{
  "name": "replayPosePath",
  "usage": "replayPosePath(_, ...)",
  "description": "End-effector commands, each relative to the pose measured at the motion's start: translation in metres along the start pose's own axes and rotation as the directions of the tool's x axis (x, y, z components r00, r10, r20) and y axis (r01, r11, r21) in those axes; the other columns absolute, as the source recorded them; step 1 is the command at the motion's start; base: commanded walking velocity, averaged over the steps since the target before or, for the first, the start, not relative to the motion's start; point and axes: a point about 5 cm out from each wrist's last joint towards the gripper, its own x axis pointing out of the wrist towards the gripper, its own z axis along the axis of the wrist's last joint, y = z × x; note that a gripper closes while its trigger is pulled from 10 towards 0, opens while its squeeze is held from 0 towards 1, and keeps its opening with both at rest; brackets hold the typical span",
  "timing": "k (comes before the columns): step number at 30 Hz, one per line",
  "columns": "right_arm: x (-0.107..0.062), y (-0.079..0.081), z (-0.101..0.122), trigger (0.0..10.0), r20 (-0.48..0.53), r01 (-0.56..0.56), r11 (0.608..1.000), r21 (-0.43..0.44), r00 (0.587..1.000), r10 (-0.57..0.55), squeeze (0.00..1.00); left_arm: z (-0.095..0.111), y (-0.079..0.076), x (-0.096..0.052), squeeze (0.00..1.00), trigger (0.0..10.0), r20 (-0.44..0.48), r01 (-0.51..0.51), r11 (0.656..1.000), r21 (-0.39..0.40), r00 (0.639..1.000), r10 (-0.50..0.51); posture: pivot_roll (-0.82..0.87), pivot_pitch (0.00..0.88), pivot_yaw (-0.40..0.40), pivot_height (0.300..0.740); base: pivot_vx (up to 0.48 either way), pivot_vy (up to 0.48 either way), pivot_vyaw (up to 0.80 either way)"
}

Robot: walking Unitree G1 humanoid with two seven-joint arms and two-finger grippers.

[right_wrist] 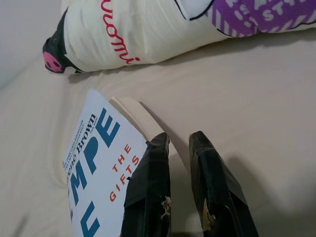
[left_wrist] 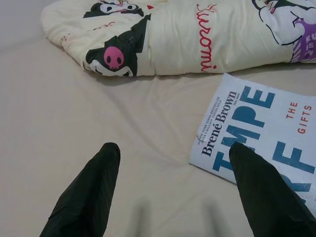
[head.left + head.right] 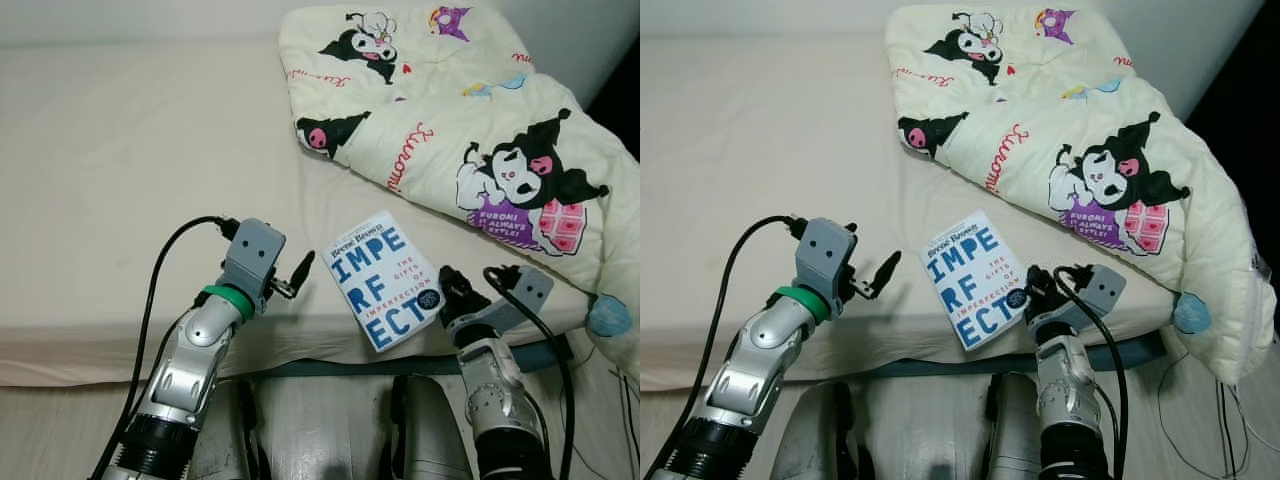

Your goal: Clean up the room

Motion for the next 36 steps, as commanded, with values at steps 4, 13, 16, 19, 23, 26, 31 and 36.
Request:
replayPosePath(4,0.002,0.010,-0.002,10.0,-0.011,-0.069,0.996,0.052,0.998,0.070,0.03,-0.005,-0.003,-0.003,0.00,10.0,-0.029,0.014,1.000,0.006,0.999,-0.013,0.02,0.133,0.073,0.576,0.000,0.000,0.00)
replayPosePath(13,-0.002,0.007,-0.040,10.0,-0.228,-0.046,0.968,0.248,0.968,0.104,0.00,-0.006,-0.007,-0.005,0.00,10.0,-0.037,0.019,1.000,0.004,0.999,-0.019,0.04,0.139,0.071,0.576,0.000,0.000,0.00)
replayPosePath(16,-0.008,0.006,-0.055,10.0,-0.312,-0.028,0.969,0.246,0.944,0.107,0.00,-0.006,-0.006,-0.006,0.00,10.0,-0.040,0.019,1.000,0.005,0.999,-0.019,0.04,0.142,0.071,0.576,0.000,0.000,0.00)
replayPosePath(19,-0.012,0.010,-0.062,10.0,-0.355,-0.060,0.974,0.216,0.925,0.136,0.00,-0.006,-0.006,-0.007,0.00,10.0,-0.041,0.017,1.000,0.008,0.999,-0.017,0.05,0.143,0.066,0.576,0.000,0.000,0.00)
replayPosePath(23,-0.008,0.026,-0.031,10.0,-0.148,-0.203,0.978,-0.040,0.970,0.195,0.00,-0.007,-0.003,-0.009,0.00,10.0,-0.045,0.007,1.000,0.011,0.999,-0.007,0.05,0.148,0.065,0.576,0.000,0.000,0.00)
replayPosePath(26,-0.008,0.032,-0.019,10.0,-0.079,-0.221,0.972,-0.077,0.973,0.215,0.00,-0.007,-0.003,-0.009,0.00,10.0,-0.045,0.007,1.000,0.012,0.999,-0.007,0.05,0.148,0.067,0.576,0.000,0.000,0.00)
replayPosePath(31,-0.006,0.047,0.026,10.0,0.124,-0.221,0.946,-0.237,0.959,0.255,0.00,0.001,-0.005,-0.006,0.00,10.0,-0.012,0.027,1.000,0.006,1.000,-0.027,0.02,0.144,0.073,0.591,0.000,0.000,0.00)
replayPosePath(36,-0.006,0.058,0.038,10.0,0.171,-0.228,0.928,-0.295,0.943,0.285,0.00,0.007,-0.006,-0.002,0.00,10.0,0.006,0.031,1.000,0.001,1.000,-0.031,0.02,0.139,0.071,0.610,0.000,0.000,0.00)
